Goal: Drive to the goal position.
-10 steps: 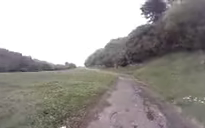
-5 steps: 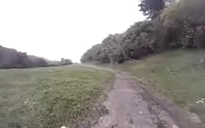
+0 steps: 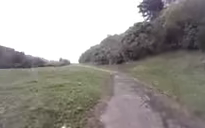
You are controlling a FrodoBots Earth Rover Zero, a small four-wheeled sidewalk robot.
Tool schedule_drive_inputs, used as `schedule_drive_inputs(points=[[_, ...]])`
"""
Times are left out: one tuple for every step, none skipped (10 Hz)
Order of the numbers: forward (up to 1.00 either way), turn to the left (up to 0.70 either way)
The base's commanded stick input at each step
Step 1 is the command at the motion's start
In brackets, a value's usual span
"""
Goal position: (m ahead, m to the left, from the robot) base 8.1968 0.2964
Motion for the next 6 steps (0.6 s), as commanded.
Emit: schedule_drive_inputs(points=[[0.85,0.00],[0.85,0.00],[0.85,0.00],[0.85,0.00],[0.85,0.00],[0.85,0.00]])
